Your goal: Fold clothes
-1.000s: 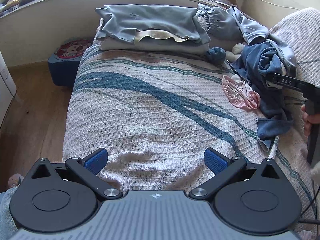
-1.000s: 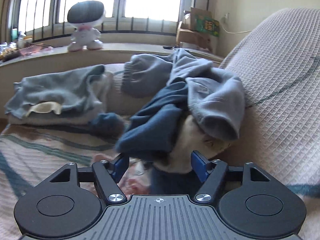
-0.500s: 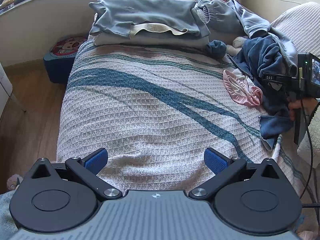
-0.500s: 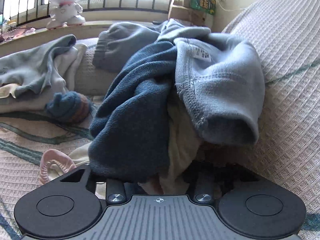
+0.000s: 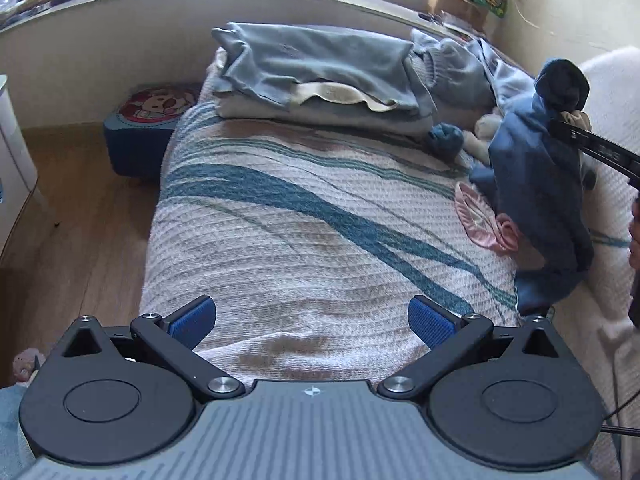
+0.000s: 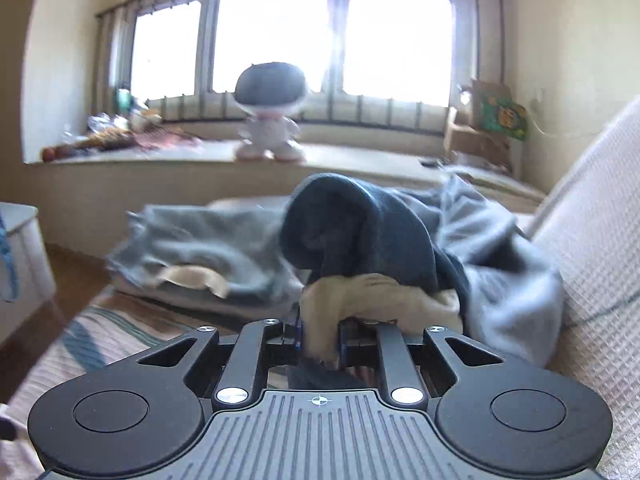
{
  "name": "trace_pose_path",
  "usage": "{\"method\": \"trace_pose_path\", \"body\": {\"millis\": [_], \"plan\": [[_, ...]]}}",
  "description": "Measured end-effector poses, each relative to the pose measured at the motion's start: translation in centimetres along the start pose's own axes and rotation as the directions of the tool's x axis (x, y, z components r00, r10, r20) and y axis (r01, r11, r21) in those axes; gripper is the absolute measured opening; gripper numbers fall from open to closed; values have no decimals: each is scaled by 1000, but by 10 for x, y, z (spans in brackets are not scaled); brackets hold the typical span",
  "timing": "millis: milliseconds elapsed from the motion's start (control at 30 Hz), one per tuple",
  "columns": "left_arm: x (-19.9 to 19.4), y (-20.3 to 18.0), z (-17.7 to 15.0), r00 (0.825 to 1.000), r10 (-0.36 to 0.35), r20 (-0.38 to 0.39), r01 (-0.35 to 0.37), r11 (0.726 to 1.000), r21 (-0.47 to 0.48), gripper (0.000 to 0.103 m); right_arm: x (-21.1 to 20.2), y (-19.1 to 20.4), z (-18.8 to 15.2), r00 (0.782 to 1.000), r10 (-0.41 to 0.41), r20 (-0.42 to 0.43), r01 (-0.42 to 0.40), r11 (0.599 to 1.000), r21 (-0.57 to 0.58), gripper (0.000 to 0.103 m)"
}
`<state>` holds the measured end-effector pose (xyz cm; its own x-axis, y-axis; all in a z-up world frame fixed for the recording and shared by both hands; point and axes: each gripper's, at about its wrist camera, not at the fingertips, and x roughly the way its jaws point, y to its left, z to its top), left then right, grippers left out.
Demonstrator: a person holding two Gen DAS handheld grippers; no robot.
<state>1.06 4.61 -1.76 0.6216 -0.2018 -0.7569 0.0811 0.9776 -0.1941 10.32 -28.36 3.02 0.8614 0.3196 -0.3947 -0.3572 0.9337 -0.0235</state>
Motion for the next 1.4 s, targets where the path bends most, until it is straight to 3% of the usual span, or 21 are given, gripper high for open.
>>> {"method": "trace_pose_path", "body": {"millis": [67,167,300,367,433,567,700,767,900,1100,1233,1400], "plan": [[-5,3,1,1000,9,13,-9,1000,-7,103,-14,15,8,995,92,43,-92,996,-3,0],[-13,5,1,999,31,27,-31,1000,-4,103,-28,52,24,989,139,57,-135,988,-75,0],[-20,7,-3,999,40,32,-40,999,-1,103,-17,63,22,989,142,30,-140,988,-71,0],[-22,8,-7,999,45,29,-45,999,2,103,-5,58,13,995,98,-18,-99,994,-54,10],[-22,9,-11,999,48,21,-48,999,1,103,3,51,-1,995,63,-78,-66,997,-32,12],[-19,6,-13,999,36,9,-36,999,17,103,11,37,-30,985,1,-173,-2,1000,-3,35],[-16,-4,-13,1000,12,9,-12,999,50,103,7,17,-45,979,-38,-203,51,997,56,42],[-15,-11,-11,1000,-14,16,13,998,65,103,2,8,-50,978,-57,-202,76,993,85,55],[-13,-33,-8,994,-102,36,96,987,131,103,-10,-12,-56,977,-95,-193,120,985,121,61],[7,-66,-10,991,-134,-27,137,964,227,103,-22,-48,-61,978,-147,-145,173,967,188,72],[19,-74,-11,990,-130,-56,140,960,244,103,-8,-59,-59,983,-102,-155,136,965,223,73],[26,-72,-12,992,-106,-74,121,964,237,103,30,-40,-63,981,-44,-187,79,979,189,74]]}}
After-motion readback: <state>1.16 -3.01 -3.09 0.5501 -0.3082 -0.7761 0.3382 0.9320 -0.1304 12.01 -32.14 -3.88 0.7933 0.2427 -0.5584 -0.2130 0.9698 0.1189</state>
